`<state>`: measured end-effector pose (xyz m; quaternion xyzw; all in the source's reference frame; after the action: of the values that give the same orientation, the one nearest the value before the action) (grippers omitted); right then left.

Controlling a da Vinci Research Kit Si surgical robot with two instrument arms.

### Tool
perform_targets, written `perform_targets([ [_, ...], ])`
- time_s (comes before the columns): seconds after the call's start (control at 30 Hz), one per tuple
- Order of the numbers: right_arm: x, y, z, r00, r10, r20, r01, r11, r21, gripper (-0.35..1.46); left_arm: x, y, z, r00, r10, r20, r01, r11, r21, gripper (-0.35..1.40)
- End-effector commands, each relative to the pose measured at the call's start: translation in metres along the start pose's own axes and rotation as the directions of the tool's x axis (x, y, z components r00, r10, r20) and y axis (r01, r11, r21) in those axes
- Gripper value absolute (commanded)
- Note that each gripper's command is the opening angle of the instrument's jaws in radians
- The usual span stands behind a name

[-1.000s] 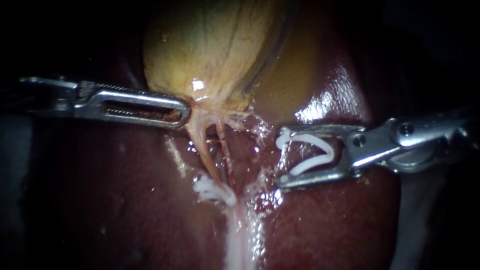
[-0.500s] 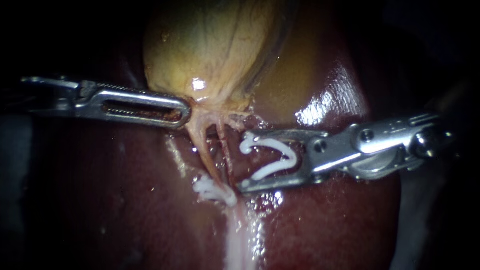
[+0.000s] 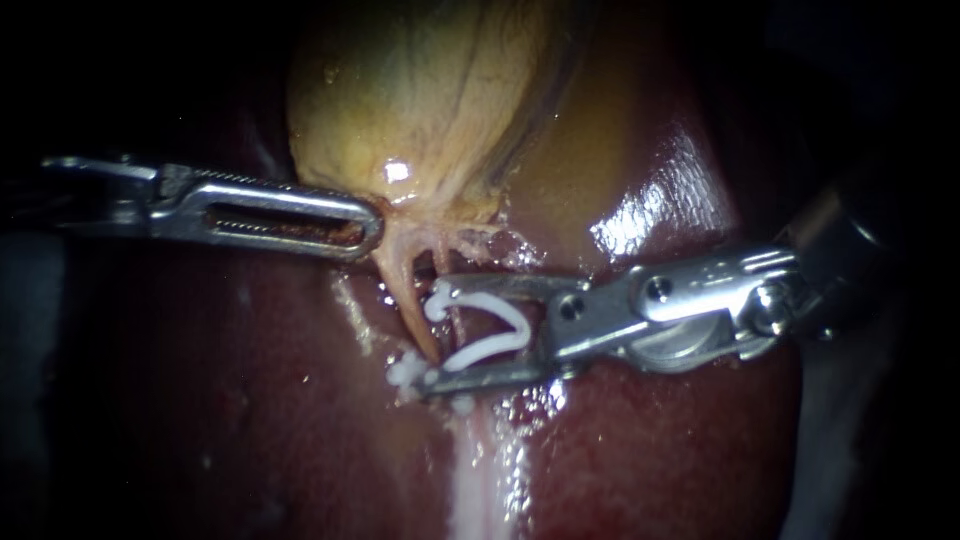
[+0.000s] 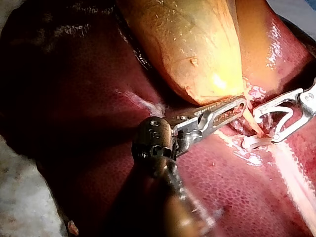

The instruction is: Clipping third clip left tube

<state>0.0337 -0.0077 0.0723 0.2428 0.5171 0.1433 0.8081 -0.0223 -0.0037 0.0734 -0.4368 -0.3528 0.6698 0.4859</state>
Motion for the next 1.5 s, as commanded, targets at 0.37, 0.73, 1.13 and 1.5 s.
perform_targets([
  [0.37,-0.0012,0.0011,0.0018,1.000,0.024,0.010,-0.024,1.000,-0.001,0.49,0.0000,0.0006,0.0001,1.0000,-0.002,-0.002,0.002,1.000,0.003,-0.35],
  [0.73,-0.0011,0.0018,0.0037,0.997,0.078,0.008,-0.078,0.997,0.025,0.49,0.0000,0.0008,0.0003,1.0000,-0.003,-0.004,0.003,1.000,0.004,-0.35],
  [1.13,-0.0009,0.0035,0.0045,0.979,0.197,-0.048,-0.192,0.976,0.102,0.46,0.0000,0.0008,0.0006,1.0000,-0.002,-0.007,0.002,1.000,0.008,-0.35],
  [1.5,0.0013,0.0054,0.0041,0.958,0.265,-0.108,-0.250,0.959,0.132,0.45,0.0000,0.0006,0.0009,1.0000,-0.002,-0.006,0.002,1.000,0.007,-0.35],
])
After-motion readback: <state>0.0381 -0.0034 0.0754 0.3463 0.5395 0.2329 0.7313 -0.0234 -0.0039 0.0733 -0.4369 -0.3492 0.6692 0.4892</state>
